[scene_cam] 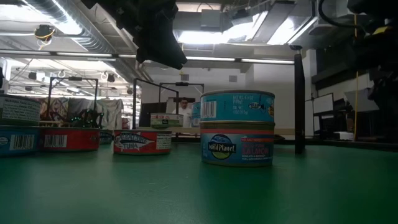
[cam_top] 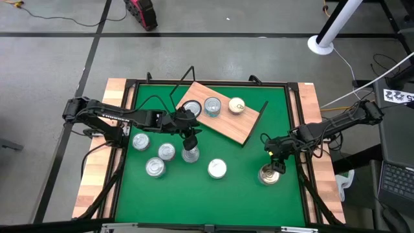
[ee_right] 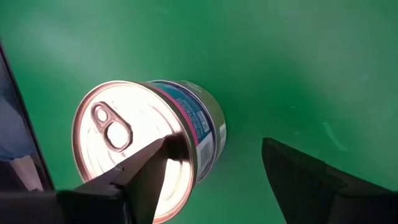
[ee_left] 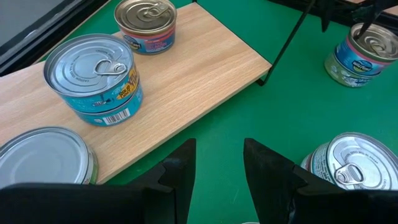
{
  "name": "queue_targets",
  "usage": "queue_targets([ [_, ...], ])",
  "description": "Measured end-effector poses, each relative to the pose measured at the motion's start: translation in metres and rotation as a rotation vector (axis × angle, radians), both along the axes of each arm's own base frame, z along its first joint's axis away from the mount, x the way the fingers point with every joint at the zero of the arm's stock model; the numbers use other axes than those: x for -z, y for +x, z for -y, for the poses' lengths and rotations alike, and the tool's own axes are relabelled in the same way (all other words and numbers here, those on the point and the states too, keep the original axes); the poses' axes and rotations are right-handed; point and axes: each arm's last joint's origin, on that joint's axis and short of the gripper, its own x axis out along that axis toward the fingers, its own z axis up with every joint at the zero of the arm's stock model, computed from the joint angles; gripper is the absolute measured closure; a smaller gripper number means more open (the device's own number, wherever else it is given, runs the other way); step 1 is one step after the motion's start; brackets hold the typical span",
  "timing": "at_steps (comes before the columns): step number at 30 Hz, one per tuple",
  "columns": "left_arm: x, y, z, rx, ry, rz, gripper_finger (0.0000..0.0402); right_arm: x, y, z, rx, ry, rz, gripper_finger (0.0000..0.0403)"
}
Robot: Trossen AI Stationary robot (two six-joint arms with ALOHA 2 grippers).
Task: Stack canned seafood by type on shelf
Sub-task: Stack the blue-pink tuna can on top of the blue-pink tuna can on the shelf
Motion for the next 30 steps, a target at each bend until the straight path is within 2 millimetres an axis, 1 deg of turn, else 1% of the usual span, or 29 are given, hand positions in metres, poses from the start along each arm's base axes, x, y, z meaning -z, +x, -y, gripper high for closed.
queue_targets([
  [4, 0.0, 0.0, 0.0, 0.0, 0.0, 0.0, 0.0273, -0.0004, 0.0011, -0.0007, -0.005, 0.014, 0.009, 0.0168],
  [15, 0.0, 0.0, 0.0, 0.0, 0.0, 0.0, 0.0273, -0.0011, 0.0013, -0.0014, -0.012, 0.03, 0.01, 0.0303],
  [22, 0.0, 0.0, 0.0, -0.005, -0.006, 0.002, 0.0273, -0.0018, 0.0032, -0.0027, -0.022, 0.057, 0.027, 0.0374],
  [26, -0.0001, 0.0001, 0.0, -0.017, -0.021, 0.009, 0.0273, -0.0023, 0.0043, -0.0032, -0.023, 0.064, 0.039, 0.0398],
  [30, -0.0024, 0.0019, 0.0, -0.016, -0.021, 0.039, 0.0273, -0.0025, 0.0047, -0.0033, -0.015, 0.069, 0.041, 0.0397],
])
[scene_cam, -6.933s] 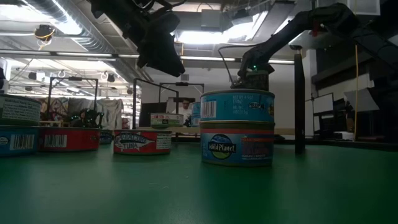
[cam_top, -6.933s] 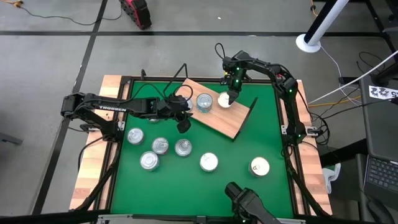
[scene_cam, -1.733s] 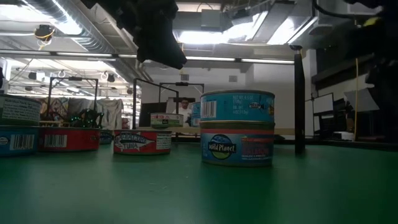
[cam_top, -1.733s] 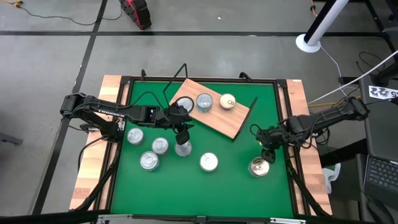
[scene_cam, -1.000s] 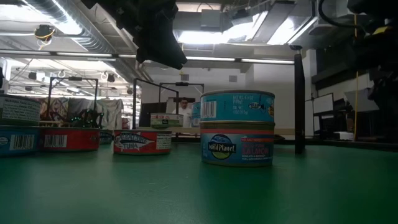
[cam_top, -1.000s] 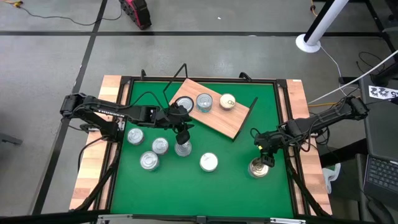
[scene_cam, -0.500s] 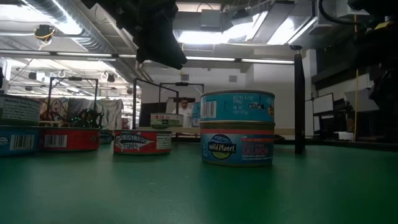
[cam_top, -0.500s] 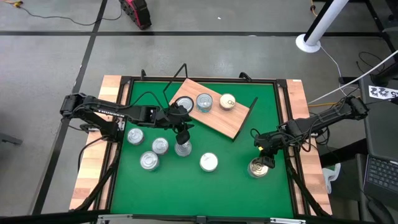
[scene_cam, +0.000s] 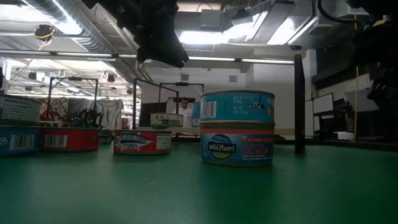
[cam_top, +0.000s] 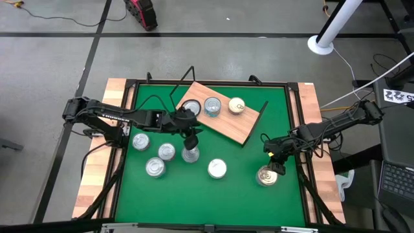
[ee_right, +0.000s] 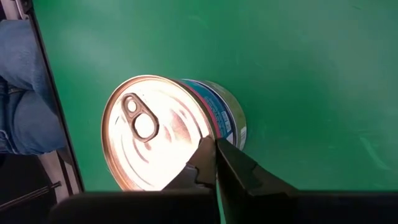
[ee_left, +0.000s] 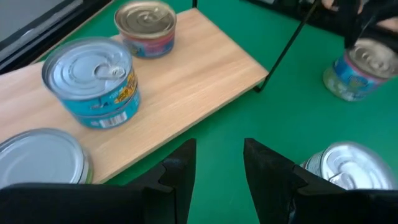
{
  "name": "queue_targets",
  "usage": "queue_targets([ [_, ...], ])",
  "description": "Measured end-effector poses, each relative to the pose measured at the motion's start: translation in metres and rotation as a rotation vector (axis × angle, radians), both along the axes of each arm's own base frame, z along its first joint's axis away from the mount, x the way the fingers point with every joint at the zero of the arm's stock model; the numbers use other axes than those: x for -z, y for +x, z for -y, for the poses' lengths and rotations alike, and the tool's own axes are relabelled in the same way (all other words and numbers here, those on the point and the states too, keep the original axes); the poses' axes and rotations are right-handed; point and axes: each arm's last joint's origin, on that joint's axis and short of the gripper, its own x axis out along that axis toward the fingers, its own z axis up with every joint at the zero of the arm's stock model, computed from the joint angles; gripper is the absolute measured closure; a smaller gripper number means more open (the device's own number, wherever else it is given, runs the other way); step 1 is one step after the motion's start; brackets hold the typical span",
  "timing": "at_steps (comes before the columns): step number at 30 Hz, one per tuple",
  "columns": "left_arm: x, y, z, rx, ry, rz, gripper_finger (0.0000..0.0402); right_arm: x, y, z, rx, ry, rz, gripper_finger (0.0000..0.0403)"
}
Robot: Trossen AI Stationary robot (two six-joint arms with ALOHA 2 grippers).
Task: Stack canned seafood by type on shelf
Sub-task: Stack the blue-pink tuna can on top of the blue-pink tuna can on the shelf
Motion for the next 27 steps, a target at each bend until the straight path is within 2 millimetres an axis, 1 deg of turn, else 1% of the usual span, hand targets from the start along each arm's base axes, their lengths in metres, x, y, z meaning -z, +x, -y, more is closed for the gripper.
queue_targets([
  [9, -0.011, 0.009, 0.002, -0.003, -0.018, 0.152, 0.0273, -0.002, 0.004, -0.001, 0.018, 0.012, 0.047, 0.0401],
  [16, -0.014, 0.021, 0.016, 0.044, -0.071, 0.273, 0.0273, -0.003, 0.008, -0.001, 0.035, -0.005, 0.092, 0.0402],
  [23, -0.01, 0.032, 0.028, 0.083, -0.075, 0.342, 0.0273, -0.004, 0.011, -0.001, 0.065, -0.04, 0.136, 0.0402],
  [27, -0.002, 0.04, 0.03, 0.09, -0.077, 0.357, 0.0273, -0.005, 0.013, -0.001, 0.082, -0.057, 0.169, 0.0402],
])
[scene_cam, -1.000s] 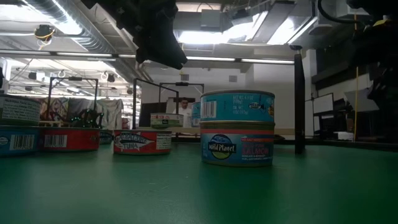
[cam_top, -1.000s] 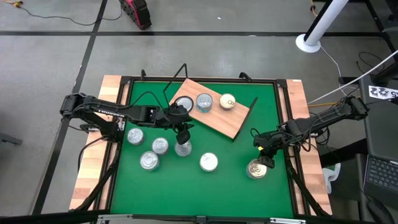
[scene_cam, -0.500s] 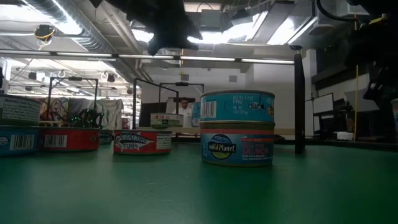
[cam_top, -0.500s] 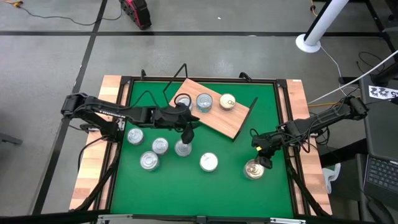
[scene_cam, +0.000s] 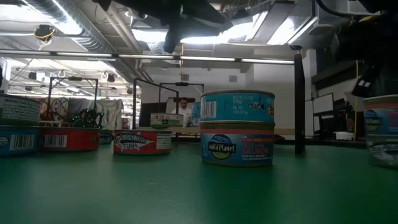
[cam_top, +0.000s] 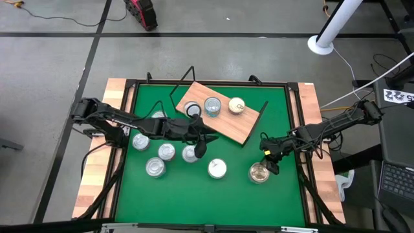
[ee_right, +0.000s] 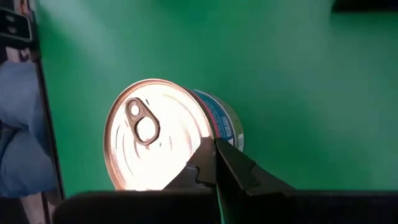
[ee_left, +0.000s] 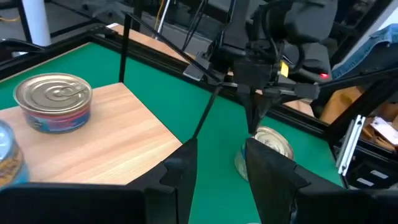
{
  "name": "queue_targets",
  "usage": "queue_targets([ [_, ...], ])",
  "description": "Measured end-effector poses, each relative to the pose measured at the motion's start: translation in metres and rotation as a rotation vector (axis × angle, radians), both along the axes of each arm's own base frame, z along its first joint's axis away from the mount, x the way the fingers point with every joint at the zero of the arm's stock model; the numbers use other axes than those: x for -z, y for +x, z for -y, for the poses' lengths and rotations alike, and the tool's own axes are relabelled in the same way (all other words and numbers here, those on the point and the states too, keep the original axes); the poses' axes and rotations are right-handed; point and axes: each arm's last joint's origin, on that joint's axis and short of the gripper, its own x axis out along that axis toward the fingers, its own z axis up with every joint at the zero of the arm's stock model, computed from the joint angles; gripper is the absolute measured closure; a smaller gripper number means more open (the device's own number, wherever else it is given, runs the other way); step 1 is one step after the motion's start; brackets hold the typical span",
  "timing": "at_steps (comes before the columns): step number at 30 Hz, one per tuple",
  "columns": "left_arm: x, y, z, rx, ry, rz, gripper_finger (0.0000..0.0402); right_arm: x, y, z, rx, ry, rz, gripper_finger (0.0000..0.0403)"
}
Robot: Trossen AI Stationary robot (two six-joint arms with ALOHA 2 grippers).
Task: Stack canned seafood by type on shelf
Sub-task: Stack the blue-pink tuna can on top of the blue-pink tuna can on the shelf
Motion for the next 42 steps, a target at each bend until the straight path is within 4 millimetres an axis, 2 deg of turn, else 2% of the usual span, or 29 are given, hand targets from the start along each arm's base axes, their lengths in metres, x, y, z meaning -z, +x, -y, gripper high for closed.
queue_targets([
  [10, 0.015, 0.015, 0.001, 0.009, 0.024, 0.037, 0.0273, -0.005, 0.006, -0.001, 0.016, 0.001, 0.081, 0.0402],
  [20, 0.014, 0.015, 0.002, 0.01, 0.021, 0.044, 0.0273, -0.005, 0.006, -0.001, 0.015, 0.002, 0.087, 0.0402],
  [28, 0.011, 0.018, 0.006, 0.018, -0.001, 0.122, 0.0273, -0.006, 0.006, -0.001, 0.014, 0.0, 0.092, 0.0402],
  [33, 0.021, 0.031, 0.013, 0.095, -0.04, 0.214, 0.0272, -0.006, 0.007, -0.001, -0.005, -0.012, 0.107, 0.0402],
  [36, 0.032, 0.04, 0.015, 0.109, -0.131, 0.217, 0.0265, -0.006, 0.007, -0.001, -0.007, -0.013, 0.111, 0.0402],
  [42, 0.043, 0.063, 0.017, 0.095, -0.201, 0.208, 0.0223, -0.008, 0.009, -0.002, -0.027, -0.027, 0.143, 0.0402],
])
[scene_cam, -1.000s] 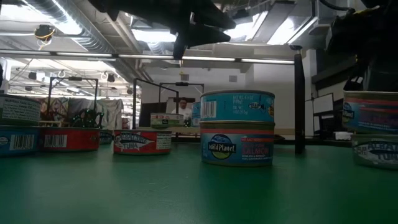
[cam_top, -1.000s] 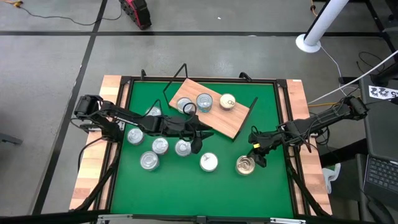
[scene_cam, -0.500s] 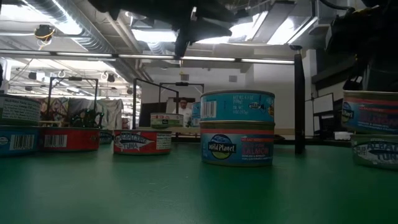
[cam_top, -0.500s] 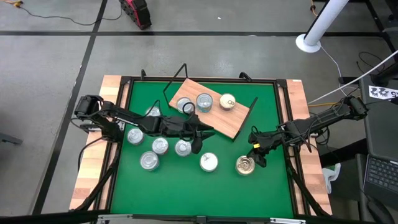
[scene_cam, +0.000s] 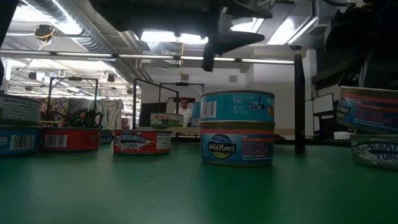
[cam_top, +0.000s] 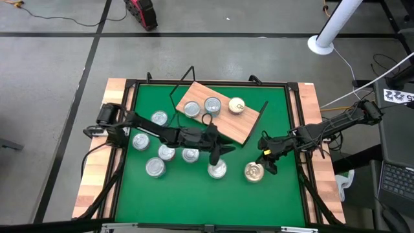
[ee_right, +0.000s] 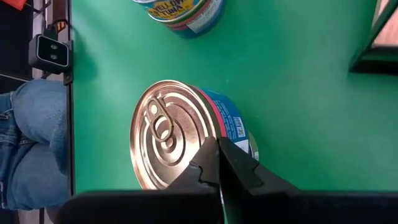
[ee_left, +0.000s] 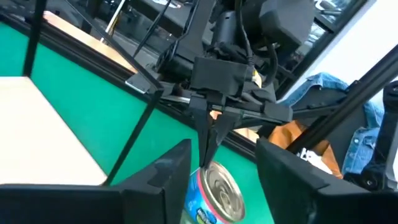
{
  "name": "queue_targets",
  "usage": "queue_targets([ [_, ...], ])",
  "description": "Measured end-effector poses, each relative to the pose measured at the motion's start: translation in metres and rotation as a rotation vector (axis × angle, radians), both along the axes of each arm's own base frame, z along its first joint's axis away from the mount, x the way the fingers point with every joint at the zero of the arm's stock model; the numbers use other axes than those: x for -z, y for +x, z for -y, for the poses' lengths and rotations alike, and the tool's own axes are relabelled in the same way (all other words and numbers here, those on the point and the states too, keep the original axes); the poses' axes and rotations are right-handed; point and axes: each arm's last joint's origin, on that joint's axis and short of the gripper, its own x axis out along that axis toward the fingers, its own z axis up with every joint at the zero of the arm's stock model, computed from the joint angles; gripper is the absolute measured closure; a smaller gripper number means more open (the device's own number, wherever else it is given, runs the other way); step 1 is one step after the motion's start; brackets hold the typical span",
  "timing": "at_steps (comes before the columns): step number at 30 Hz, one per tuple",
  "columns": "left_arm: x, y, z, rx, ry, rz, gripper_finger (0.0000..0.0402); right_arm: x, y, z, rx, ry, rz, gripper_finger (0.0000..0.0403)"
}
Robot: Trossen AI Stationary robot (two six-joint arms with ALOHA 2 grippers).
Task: Stack canned seafood by type on shelf
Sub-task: Stack the blue-pink tuna can on top of the blue-pink tuna can on the shelf
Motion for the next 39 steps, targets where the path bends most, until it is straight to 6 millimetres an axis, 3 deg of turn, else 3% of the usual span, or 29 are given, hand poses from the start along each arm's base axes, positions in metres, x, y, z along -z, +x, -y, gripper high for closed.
queue_targets([
  [8, 0.001, 0.026, -0.002, -0.008, -0.163, -0.053, 0.017, -0.001, 0.001, 0.0, -0.017, -0.018, 0.027, 0.0402],
  [19, 0.027, 0.051, -0.004, 0.09, -0.385, -0.181, 0.0164, -0.001, 0.002, 0.001, -0.008, -0.055, 0.041, 0.0402],
  [34, 0.051, 0.052, -0.004, 0.078, -0.353, -0.307, 0.0164, -0.002, 0.002, 0.002, 0.006, -0.095, 0.062, 0.0402],
  [39, 0.073, 0.054, -0.004, 0.057, -0.389, -0.363, 0.0164, -0.002, 0.002, 0.002, 0.007, -0.096, 0.062, 0.0402],
])
